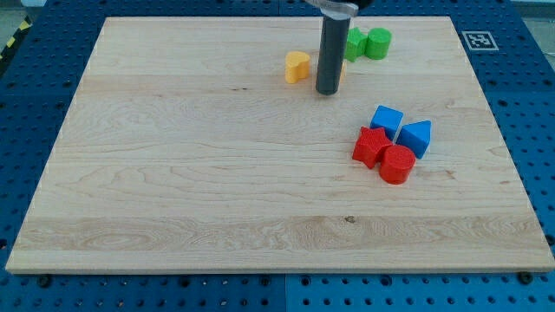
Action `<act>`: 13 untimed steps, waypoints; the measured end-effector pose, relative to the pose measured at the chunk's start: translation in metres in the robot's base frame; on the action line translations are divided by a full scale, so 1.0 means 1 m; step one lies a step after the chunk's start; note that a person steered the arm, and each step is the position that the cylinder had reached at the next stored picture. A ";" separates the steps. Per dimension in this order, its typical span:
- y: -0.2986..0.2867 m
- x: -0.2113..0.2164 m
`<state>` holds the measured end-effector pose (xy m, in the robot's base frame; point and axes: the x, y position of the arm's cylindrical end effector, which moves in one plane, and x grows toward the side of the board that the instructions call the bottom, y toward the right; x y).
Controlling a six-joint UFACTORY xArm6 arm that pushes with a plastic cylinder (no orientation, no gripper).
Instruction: Move the yellow blocks below the green blocks
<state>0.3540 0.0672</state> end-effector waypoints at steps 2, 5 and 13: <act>0.000 -0.033; -0.012 0.006; -0.041 0.002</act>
<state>0.3562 0.0258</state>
